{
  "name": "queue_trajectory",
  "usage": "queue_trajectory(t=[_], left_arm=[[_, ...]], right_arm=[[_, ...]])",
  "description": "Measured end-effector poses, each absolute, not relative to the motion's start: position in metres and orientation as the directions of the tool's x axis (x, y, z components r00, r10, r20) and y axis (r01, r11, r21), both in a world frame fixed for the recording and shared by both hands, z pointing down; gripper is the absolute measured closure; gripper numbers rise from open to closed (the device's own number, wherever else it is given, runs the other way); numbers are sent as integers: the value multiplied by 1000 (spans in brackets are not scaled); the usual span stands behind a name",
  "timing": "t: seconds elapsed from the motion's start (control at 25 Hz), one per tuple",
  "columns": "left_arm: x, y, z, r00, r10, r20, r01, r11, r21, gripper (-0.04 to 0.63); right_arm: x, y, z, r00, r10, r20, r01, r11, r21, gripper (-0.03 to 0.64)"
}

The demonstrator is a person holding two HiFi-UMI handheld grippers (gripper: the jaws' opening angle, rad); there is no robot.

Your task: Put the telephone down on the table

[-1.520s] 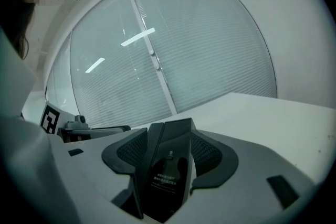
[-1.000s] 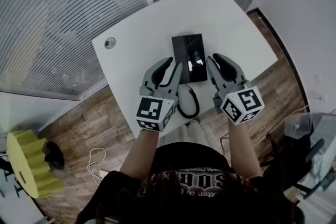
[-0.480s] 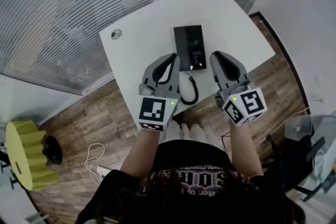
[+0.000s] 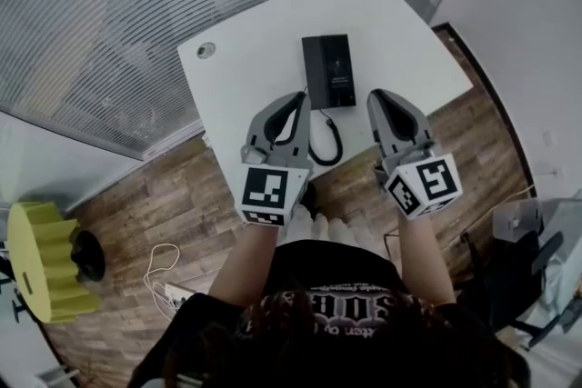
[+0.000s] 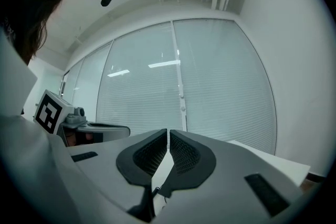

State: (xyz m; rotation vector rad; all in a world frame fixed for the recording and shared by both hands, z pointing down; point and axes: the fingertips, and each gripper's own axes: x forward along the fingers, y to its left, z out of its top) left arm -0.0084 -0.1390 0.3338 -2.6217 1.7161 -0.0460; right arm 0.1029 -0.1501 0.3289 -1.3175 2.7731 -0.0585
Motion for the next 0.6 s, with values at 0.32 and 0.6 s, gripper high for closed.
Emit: queue_trajectory(t=[0.32,0.6], left_arm=[[-5,-125,332,396,-918,20,-918,-396,-18,592],[-2,-118,331,396,-918,19,-918,-396,-15,592]], right_arm=[[106,-131,327,-625,-780,-45,-779,626,-42,583],[111,-123,324,-610,-790,-53,-790,612,-24,586]])
